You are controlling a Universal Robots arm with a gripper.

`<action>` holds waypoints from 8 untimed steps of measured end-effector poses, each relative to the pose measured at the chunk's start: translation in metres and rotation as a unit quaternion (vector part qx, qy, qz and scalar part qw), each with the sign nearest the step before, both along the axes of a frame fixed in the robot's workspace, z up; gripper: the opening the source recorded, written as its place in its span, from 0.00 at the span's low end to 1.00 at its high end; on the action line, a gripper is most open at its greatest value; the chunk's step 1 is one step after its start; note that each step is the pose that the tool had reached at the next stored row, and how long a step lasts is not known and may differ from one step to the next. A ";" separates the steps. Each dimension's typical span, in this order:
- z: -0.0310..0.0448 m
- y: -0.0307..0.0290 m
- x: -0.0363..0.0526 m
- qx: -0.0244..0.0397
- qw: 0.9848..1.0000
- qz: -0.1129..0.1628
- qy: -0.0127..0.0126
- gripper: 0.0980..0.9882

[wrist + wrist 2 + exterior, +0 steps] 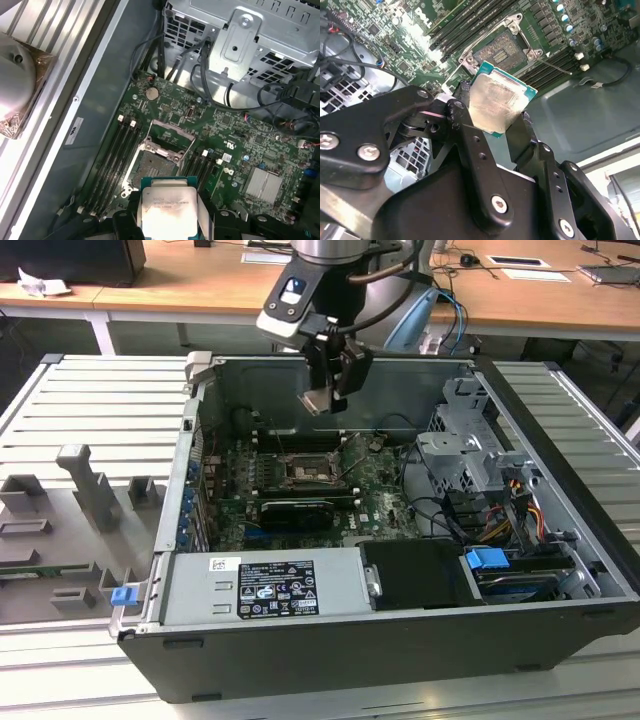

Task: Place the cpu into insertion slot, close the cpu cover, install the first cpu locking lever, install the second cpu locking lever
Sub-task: 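Place the cpu into insertion slot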

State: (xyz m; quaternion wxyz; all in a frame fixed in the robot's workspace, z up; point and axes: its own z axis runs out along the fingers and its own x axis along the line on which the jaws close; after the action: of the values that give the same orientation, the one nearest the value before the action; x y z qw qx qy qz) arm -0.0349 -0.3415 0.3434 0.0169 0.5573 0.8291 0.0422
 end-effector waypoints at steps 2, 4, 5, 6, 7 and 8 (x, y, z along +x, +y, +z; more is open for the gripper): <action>-0.0008 0.0000 0.0000 0.000 1.000 -0.010 0.000 0.49; -0.0015 0.0000 0.0000 0.000 1.000 -0.019 0.000 0.49; -0.0023 0.0000 0.0000 0.000 1.000 -0.025 0.000 0.49; -0.0028 0.0000 0.0000 0.000 1.000 -0.030 0.000 0.49; -0.0033 0.0000 0.0000 0.000 0.999 -0.037 0.000 0.49; -0.0037 0.0000 0.0000 -0.001 0.999 -0.043 0.000 0.49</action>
State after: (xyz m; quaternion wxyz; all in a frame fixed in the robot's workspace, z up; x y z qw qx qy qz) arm -0.0349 -0.3415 0.3398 0.0191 0.5923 0.8045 0.0410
